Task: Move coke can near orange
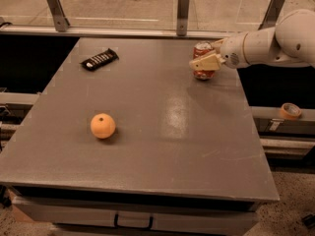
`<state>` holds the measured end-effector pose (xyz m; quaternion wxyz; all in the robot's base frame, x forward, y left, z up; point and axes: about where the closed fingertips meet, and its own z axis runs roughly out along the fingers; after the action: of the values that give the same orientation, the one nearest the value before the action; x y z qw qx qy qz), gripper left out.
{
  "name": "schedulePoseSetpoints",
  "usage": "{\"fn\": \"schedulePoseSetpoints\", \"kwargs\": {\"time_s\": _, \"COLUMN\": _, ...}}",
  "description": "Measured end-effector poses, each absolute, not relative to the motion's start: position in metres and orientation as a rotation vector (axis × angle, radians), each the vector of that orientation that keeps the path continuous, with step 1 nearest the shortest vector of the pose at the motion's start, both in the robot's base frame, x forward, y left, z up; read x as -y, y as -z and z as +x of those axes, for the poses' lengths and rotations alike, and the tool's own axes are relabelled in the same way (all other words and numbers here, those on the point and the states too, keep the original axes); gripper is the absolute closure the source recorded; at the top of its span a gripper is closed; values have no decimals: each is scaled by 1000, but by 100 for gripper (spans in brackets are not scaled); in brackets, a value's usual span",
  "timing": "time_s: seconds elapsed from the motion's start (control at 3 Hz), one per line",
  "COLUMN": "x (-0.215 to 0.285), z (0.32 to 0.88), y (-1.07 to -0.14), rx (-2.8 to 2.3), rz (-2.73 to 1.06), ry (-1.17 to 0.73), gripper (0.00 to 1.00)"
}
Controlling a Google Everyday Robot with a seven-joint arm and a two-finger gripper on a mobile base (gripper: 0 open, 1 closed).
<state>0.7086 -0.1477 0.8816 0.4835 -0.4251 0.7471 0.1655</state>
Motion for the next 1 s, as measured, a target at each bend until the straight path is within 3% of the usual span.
{"fn": "schedulePoseSetpoints", "kwargs": {"time_s": 0.67, "x": 113, "z": 670, "y": -945, "rx": -1672, "rz": -1072, "ry": -523, "gripper": 94}}
{"fn": "schedulePoseSetpoints", "kwargs": {"time_s": 1.0, "x": 108, "z": 669, "y": -947, "rx": -1663, "rz": -1077, "ry": -533, "gripper": 100}}
